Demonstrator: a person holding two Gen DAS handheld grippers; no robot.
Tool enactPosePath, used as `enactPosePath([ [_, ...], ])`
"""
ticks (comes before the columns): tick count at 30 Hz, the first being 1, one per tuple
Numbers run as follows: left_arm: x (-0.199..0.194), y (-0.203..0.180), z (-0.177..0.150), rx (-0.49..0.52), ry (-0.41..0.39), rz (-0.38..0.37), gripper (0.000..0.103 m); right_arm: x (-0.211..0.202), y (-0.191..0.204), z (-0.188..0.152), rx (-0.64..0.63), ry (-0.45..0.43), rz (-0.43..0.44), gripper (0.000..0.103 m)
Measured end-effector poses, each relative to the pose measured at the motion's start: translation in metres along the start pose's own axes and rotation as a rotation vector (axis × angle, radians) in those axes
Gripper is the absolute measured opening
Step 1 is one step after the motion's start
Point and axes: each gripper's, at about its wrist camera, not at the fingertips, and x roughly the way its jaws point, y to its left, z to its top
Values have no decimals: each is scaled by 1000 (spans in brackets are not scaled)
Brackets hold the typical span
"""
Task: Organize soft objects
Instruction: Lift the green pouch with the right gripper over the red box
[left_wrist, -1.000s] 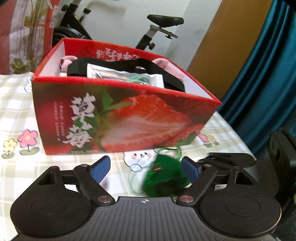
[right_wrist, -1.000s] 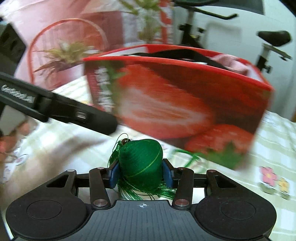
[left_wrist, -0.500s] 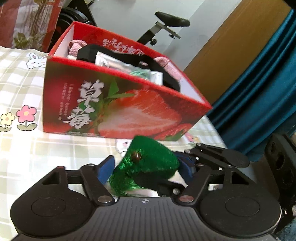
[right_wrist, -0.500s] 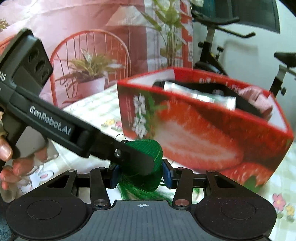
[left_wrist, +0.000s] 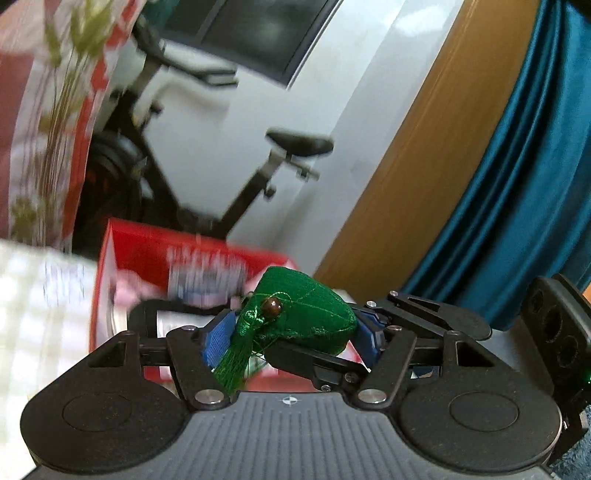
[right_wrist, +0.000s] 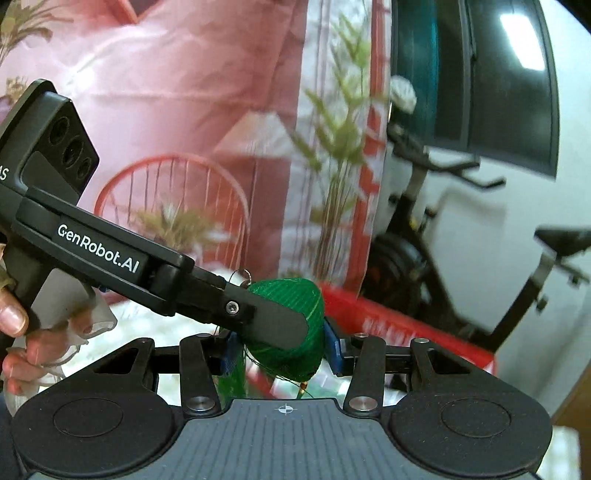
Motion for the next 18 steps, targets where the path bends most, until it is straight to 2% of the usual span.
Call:
enactPosePath([
  [5,0,-12,32,82,-91,18,70,4,-13,37,-28,-82,-35,42],
  [9,5,-20,46,143,-130,26,70,10,-26,53,-32,-120,-63,42],
  [12,17,-19,50,162,-128,31,70,17,-35,52,-23,-101,-83,42],
  [18,40,-10,37,170,-81,43,69,37,-46,25,47,-34,-117,42],
])
